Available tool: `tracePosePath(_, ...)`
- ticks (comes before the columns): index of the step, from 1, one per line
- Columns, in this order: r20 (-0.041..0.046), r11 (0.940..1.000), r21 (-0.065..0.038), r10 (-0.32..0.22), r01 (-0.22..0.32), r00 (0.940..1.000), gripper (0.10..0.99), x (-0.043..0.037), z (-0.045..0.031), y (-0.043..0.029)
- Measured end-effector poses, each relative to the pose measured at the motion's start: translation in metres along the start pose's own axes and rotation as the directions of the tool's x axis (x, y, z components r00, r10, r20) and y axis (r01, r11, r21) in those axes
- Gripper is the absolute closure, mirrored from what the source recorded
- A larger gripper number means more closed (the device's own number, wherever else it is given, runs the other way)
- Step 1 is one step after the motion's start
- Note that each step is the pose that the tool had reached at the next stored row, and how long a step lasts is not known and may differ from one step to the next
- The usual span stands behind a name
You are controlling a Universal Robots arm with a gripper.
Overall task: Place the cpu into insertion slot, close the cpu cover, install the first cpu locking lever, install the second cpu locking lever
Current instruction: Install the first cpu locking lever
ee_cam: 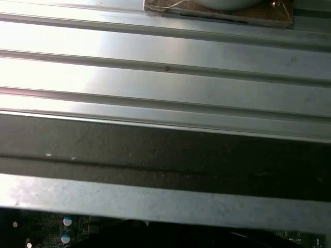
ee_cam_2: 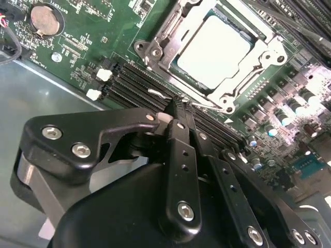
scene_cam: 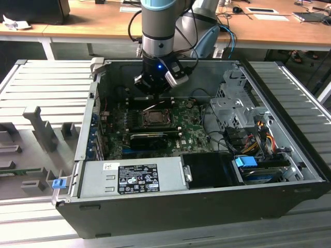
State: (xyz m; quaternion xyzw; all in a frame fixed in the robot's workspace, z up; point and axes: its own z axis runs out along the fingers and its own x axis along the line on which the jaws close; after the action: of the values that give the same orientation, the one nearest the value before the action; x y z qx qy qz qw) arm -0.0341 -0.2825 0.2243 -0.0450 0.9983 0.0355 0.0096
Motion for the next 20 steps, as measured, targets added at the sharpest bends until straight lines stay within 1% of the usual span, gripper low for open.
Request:
tracePosePath(4,-0.0005,1.0,-0.001,-0.006,0.006,1.0,0.98,-0.0039,0.003,0.0001)
tracePosePath(6,-0.0005,1.0,-0.001,-0.006,0.006,1.0,0.98,-0.0082,0.0047,0.0005)
tracePosePath(12,-0.0004,1.0,-0.002,-0.005,0.005,1.0,0.98,-0.0151,0.0104,0.0)
tracePosePath(13,-0.0005,1.0,-0.002,-0.005,0.005,1.0,0.98,-0.0155,0.0105,-0.0003)
tracePosePath(16,-0.0004,1.0,-0.003,-0.004,0.004,1.0,0.98,-0.0153,0.0105,-0.005)
tracePosePath(20,-0.0004,1.0,-0.004,-0.004,0.004,1.0,0.98,-0.0153,0.0115,-0.0051)
